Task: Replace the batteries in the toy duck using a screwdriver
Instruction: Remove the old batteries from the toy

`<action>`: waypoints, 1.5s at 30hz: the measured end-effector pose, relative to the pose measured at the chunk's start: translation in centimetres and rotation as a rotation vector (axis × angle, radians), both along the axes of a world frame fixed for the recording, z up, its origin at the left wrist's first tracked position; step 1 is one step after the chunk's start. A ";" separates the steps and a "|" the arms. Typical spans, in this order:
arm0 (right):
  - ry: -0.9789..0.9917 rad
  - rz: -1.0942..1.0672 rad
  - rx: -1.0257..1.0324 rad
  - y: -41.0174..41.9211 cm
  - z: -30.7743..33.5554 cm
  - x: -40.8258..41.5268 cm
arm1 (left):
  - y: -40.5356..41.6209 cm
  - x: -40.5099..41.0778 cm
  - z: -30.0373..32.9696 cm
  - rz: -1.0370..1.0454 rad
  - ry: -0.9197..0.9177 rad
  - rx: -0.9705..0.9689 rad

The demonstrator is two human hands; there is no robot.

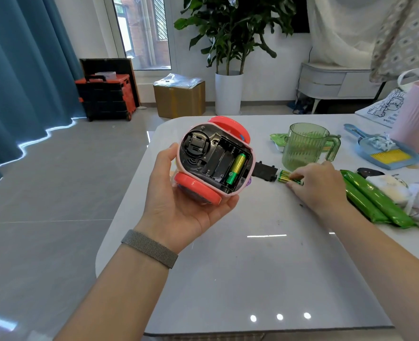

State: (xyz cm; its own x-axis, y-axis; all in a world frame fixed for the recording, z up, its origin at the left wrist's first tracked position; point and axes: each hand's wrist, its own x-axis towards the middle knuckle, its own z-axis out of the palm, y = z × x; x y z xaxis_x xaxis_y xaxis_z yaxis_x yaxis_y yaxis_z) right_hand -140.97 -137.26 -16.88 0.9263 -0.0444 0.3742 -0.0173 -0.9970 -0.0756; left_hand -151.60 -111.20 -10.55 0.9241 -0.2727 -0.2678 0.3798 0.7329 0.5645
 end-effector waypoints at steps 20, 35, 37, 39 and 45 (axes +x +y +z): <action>0.567 0.409 1.760 12.4 6.8 -8.8 | -0.1 -0.6 0.5 0.072 0.049 0.060; 0.476 0.411 1.598 12.1 6.3 -8.7 | 0.0 -0.2 -0.3 -0.045 -0.014 0.368; 0.479 0.410 1.639 11.9 6.3 -8.8 | -0.3 -0.5 -0.2 -0.059 -0.018 0.385; 0.502 0.424 1.676 11.8 6.3 -8.9 | -0.6 -0.8 -0.2 -0.041 -0.019 0.422; 0.564 0.432 1.720 11.3 6.3 -8.6 | -1.2 -1.2 -0.1 0.006 -0.001 0.382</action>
